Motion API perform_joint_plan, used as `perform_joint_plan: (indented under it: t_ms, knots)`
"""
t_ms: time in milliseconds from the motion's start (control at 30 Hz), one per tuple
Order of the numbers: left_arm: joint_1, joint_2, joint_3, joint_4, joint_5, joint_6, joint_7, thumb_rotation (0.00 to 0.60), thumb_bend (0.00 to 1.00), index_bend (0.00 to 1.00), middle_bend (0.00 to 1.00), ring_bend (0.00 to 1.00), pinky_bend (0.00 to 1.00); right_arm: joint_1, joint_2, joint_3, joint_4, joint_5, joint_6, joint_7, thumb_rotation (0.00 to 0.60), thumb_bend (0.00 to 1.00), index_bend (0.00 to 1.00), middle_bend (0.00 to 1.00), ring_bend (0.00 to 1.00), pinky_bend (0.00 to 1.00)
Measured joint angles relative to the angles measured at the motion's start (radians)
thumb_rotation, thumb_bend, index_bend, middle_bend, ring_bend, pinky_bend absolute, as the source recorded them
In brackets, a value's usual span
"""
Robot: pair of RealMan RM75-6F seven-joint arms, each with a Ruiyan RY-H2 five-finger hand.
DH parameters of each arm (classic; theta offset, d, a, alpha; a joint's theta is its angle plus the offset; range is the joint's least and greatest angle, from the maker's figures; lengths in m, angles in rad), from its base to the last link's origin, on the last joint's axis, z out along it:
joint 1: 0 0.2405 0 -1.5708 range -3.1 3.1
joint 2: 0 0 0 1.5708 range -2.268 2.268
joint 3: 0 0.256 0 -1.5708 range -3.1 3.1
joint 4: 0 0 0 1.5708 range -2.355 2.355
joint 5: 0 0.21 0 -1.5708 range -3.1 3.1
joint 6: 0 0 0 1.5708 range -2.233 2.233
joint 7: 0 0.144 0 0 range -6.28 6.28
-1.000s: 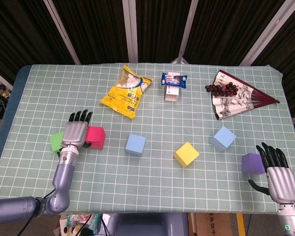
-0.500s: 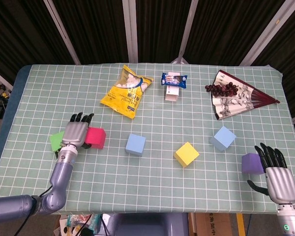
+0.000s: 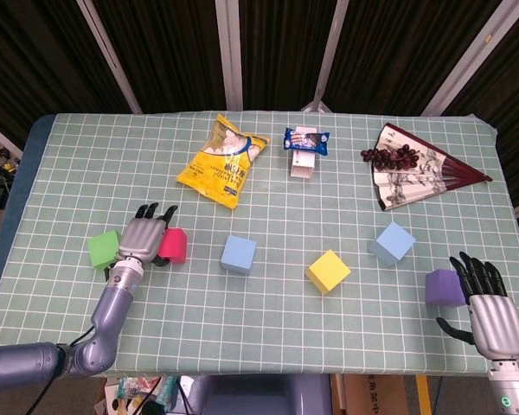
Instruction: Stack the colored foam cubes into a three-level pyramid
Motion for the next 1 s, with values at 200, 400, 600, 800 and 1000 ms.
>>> perform_joint_plan:
  t_ms: [200,400,600,800,1000]
  knots:
    - [-0.002,-0.002,0.009,-0.004,0.005,0.007,-0.009,0.6,0.36,0.0,0.37,0.02,0.0,0.0,0.0,0.0,0.0,0.0,0.0,0.001,0.6,0.17,0.0,0.0,0.0,0.0]
    - [-0.014,0.002,0.007,-0.029,0.036,0.009,-0.017,0.6,0.36,0.0,0.37,0.02,0.0,0.0,0.001,0.001,-0.002,0.004,-0.002,0.001,0.6,0.17,0.0,0.0,0.0,0.0]
    - [-0.045,0.004,-0.002,-0.057,0.039,0.004,0.0,0.6,0.36,0.0,0.37,0.02,0.0,0.001,0.003,0.007,-0.003,0.018,-0.007,0.009,0.6,0.17,0.0,0.0,0.0,0.0]
    - [-0.082,-0.009,-0.015,-0.059,0.004,-0.008,0.025,0.6,0.36,0.0,0.37,0.02,0.0,0.001,0.006,0.011,-0.006,0.03,-0.012,0.017,0.6,0.17,0.0,0.0,0.0,0.0]
    - [-0.123,-0.03,-0.029,-0.036,-0.043,-0.03,0.041,0.6,0.36,0.0,0.37,0.02,0.0,0.001,0.008,0.011,-0.012,0.04,-0.019,0.019,0.6,0.17,0.0,0.0,0.0,0.0]
